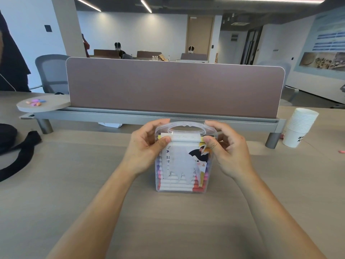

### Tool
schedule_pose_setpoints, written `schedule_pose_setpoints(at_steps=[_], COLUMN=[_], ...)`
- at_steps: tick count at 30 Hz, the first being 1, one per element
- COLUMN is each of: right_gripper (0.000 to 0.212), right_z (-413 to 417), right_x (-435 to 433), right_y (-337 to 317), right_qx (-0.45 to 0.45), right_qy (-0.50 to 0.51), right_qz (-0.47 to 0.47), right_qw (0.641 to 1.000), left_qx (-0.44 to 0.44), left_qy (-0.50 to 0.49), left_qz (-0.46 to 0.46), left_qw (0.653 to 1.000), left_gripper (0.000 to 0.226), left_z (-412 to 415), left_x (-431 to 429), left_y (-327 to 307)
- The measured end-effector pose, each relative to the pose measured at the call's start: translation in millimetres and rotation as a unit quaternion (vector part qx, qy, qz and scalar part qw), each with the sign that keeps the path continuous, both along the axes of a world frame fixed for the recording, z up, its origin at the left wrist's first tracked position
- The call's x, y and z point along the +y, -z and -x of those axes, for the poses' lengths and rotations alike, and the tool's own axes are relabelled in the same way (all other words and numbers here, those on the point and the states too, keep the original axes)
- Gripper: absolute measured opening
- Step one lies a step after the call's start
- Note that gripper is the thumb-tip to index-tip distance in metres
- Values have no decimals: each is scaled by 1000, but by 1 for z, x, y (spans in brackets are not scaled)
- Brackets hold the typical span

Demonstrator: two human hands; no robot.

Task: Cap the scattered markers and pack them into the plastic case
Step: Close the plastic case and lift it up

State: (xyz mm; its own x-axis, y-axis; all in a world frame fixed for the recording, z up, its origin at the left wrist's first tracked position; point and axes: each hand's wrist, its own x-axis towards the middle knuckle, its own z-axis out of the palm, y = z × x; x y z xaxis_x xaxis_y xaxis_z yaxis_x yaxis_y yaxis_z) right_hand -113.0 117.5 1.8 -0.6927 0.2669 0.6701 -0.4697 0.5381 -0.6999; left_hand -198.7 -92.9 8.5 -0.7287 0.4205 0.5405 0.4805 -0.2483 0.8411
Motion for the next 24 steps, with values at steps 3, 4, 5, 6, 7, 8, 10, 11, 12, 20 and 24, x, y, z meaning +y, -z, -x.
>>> schedule_pose_setpoints(at_steps=[3, 4, 5, 6, 7, 8, 10, 11, 12, 20, 24], right_gripper=[31, 30, 29, 29, 31, 33, 34, 34, 34, 77, 40], right_z=[0, 0, 0, 1, 2, 2, 3, 2, 1, 5, 6], right_x=[0, 0, 1, 1, 1, 1, 0, -1, -1, 6, 8], right_y=[1, 2, 3, 5, 6, 8, 10, 10, 10, 45, 72], right_qx=[2, 3, 4, 4, 3, 4, 4, 2, 2, -172, -280], right_qy=[-3, -4, -6, -6, -6, -7, -8, -6, -10, -113, -123], right_qz=[0, -1, 0, 1, 1, 0, 1, 5, 10, 109, 75], right_qw=[1000, 1000, 1000, 1000, 1000, 1000, 1000, 1000, 1000, 972, 949], left_qx=[-2, -4, -5, -4, -2, -1, 0, 1, 5, 1, -37], left_qy=[4, 6, 9, 10, 12, 12, 8, 3, -3, -4, -23], left_qz=[-2, -3, -3, 0, 2, 5, 11, 14, 18, 69, 28], left_qw=[1000, 1000, 1000, 1000, 1000, 1000, 1000, 1000, 1000, 998, 999], left_gripper=[41, 41, 40, 40, 40, 39, 38, 38, 38, 56, 53], left_z=[-1, -1, -1, -2, -2, -2, -2, -1, -1, 6, 9], left_x=[-1, -2, -2, -2, -2, -2, -1, -1, -1, -6, -14], left_y=[0, 0, 0, 0, 0, 1, 2, 3, 4, 3, -2])
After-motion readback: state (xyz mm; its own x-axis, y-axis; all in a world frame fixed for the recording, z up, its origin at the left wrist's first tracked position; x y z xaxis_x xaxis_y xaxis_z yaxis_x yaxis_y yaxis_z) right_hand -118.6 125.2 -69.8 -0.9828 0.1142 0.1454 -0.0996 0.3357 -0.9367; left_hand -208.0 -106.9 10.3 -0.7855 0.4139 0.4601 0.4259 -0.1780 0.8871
